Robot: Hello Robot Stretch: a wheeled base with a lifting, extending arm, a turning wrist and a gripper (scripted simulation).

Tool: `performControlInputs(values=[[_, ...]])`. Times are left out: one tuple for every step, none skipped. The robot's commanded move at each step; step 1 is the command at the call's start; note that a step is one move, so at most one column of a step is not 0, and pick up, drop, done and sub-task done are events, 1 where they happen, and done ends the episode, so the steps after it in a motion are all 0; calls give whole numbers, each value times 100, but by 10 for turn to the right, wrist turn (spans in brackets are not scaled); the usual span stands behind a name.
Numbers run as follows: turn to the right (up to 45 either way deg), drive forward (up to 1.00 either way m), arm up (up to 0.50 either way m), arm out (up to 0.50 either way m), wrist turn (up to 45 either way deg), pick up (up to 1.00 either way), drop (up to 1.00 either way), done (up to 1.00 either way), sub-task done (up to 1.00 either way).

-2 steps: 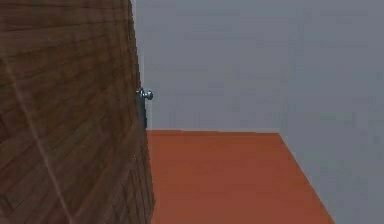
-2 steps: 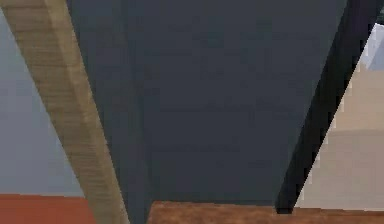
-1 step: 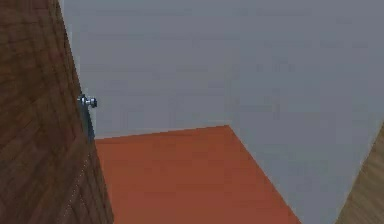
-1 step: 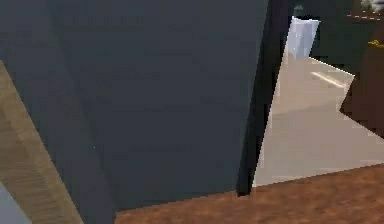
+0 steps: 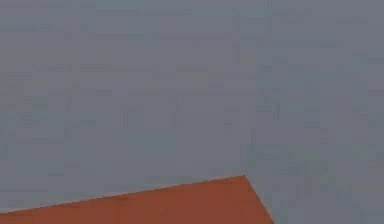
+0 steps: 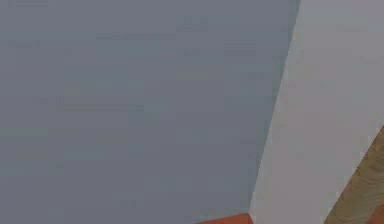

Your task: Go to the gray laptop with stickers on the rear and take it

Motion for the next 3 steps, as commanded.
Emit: performControlInputs(values=[[90,0,0,0,0,0,0,0,0],[0,25,0,0,0,0,0,0,0],[-150,0,0,0,0,0,0,0,0]])
